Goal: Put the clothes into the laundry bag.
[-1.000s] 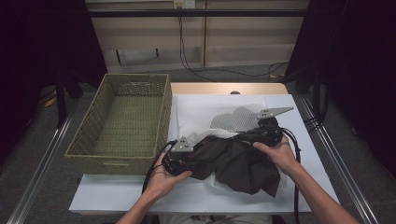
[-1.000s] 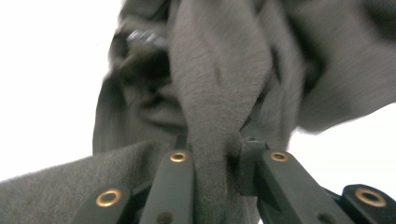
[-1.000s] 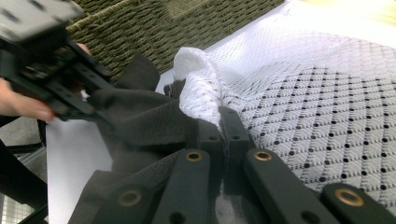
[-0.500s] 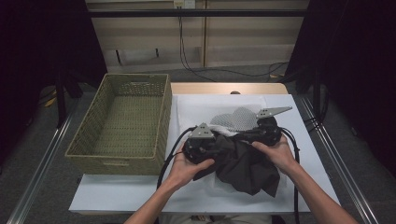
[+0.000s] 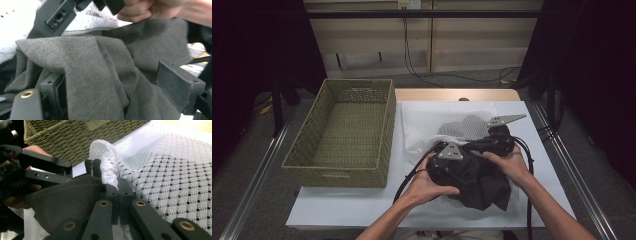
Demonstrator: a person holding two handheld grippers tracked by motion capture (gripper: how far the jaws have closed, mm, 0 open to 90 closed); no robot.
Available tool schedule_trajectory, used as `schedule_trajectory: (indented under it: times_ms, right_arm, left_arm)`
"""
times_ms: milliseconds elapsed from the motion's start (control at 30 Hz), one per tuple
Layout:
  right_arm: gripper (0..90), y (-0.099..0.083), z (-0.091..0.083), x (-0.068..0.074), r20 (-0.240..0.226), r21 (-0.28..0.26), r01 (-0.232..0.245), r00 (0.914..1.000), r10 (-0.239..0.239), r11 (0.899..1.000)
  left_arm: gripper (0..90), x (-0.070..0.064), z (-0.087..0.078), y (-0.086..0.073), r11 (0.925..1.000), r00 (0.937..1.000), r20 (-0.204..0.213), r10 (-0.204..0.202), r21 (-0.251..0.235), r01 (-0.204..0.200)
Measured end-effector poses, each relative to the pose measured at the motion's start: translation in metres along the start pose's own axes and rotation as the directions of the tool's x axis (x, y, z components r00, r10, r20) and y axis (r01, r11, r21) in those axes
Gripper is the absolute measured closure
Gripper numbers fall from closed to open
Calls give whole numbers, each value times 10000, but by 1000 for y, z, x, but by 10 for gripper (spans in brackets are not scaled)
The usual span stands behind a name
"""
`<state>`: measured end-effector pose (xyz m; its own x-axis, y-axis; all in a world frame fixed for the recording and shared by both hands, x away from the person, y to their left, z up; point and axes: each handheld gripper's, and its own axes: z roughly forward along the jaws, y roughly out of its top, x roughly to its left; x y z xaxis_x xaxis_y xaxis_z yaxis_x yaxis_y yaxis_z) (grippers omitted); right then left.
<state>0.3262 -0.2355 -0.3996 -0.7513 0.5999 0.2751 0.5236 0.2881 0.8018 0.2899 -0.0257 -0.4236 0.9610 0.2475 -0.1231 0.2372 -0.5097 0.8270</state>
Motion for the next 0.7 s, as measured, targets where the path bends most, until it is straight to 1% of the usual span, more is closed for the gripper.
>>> schedule_trajectory:
  times_ms: [33, 67, 100, 133, 167, 200, 233, 267, 300, 333, 367, 400, 433, 467, 500, 533, 567, 600, 633, 700]
  right_arm:
    - [897, 0, 1, 0, -2, 15, 51, 10000, -51, 10000]
    - [897, 0, 1, 1, 6, 42, 59, 10000, -59, 10000]
    - [897, 0, 1, 1, -4, 64, 83, 10000, -83, 9999]
    - [897, 0, 1, 2, 17, 75, 114, 9999, -114, 9999]
    - [897, 0, 1, 3, -7, 76, 115, 9999, -115, 9999]
    - [897, 1, 1, 3, -14, 62, 140, 9999, -140, 9999]
    - [897, 1, 1, 4, -24, 58, 142, 9999, -142, 9999]
    - [897, 1, 2, 5, -50, 33, 167, 9998, -167, 9999]
    - [897, 2, 2, 7, -47, 26, 173, 9998, -173, 9998]
    - [897, 3, 1, 9, -59, -1, 223, 9997, -223, 9998]
    - [897, 6, 1, 14, -103, -69, 360, 9993, -361, 9993]
    - [897, 8, 0, 16, -127, -61, 432, 9990, -433, 9990]
    - [897, 8, -1, 17, -116, -100, 436, 9990, -437, 9990]
    - [897, 9, -2, 18, -135, -136, 484, 9987, -486, 9987]
    - [897, 10, -3, 19, -150, -175, 448, 9989, -451, 9988]
    - [897, 10, -4, 19, -140, -204, 431, 9990, -434, 9989]
    - [897, 11, -4, 19, -149, -227, 337, 9993, -340, 9992]
    - [897, 11, -4, 19, -169, -237, 392, 9991, -396, 9989]
    - [897, 12, -4, 20, -205, -237, 412, 9989, -417, 9989]
    - [897, 12, -4, 21, -363, -295, 418, 9984, -429, 9987]
  left_arm:
    - [205, 0, 5, -3, 9998, 9998, -181, 64, 169, -61]
    - [259, 1, 9, -6, 9991, 9989, -406, 217, 386, -201]
    - [323, 5, 13, -10, 9983, 9986, -453, 286, 520, -263]
    - [385, 9, 15, -14, 9981, 9985, -528, 137, 613, -104]
    - [512, 14, 17, -17, 9979, 9984, -561, 79, 650, -42]
    - [568, 19, 18, -19, 9963, 9989, -468, -91, 845, 130]
    - [656, 22, 19, -21, 9964, 9986, -452, -263, 791, 299]
    - [732, 24, 19, -21, 9950, 9989, -386, -259, 953, 295]
    - [757, 25, 20, -21, 9947, 9990, -353, -277, 983, 311]
    - [774, 27, 20, -20, 9951, 9981, -435, -440, 870, 476]
    - [789, 28, 22, -20, 9968, 9976, -421, -558, 549, 581]
    - [796, 29, 22, -19, 9967, 9968, -489, -630, 490, 654]
    - [800, 31, 21, -17, 9958, 9954, -644, -708, 537, 743]
    - [801, 33, 22, -15, 9966, 9940, -808, -732, 319, 760]
    - [802, 34, 22, -13, 9964, 9925, -932, -795, 215, 818]
    - [802, 35, 23, -11, 9952, 9904, -989, -969, 49, 979]
    - [802, 37, 24, -9, 9950, 9889, -1097, -1003, -111, 997]
    - [803, 38, 25, -8, 9946, 9866, -1260, -1033, -107, 1028]
    - [804, 41, 26, -6, 9941, 9875, -1150, -1081, -213, 1063]
    - [806, 44, 23, 0, 9931, 9840, -1348, -1163, -331, 1128]
